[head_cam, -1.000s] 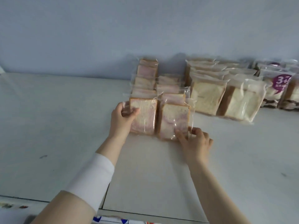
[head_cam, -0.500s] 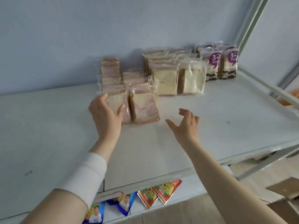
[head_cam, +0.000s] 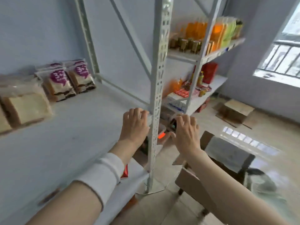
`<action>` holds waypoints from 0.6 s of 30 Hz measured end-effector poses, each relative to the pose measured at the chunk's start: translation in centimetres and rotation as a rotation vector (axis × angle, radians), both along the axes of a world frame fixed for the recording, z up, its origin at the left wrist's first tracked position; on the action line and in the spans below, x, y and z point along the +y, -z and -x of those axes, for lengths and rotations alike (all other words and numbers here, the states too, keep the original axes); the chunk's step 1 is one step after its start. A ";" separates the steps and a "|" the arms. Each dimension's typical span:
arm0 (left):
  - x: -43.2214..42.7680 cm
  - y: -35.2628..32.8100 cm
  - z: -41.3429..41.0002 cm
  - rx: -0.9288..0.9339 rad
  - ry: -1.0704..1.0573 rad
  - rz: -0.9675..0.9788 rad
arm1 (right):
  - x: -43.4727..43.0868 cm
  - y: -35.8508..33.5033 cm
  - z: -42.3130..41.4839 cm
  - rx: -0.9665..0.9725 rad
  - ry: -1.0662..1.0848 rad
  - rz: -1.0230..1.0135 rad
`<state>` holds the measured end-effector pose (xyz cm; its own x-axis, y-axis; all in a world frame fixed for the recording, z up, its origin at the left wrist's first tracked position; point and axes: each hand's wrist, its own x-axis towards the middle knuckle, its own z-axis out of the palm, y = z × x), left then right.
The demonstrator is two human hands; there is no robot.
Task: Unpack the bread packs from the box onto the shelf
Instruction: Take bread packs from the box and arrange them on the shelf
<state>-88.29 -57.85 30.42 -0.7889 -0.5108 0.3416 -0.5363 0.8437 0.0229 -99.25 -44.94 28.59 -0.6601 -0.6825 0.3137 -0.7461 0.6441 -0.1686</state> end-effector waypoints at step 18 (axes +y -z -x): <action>12.8 23.7 39.3 -0.471 0.490 -0.304 | 16.1 21.9 30.4 -0.357 0.552 -0.425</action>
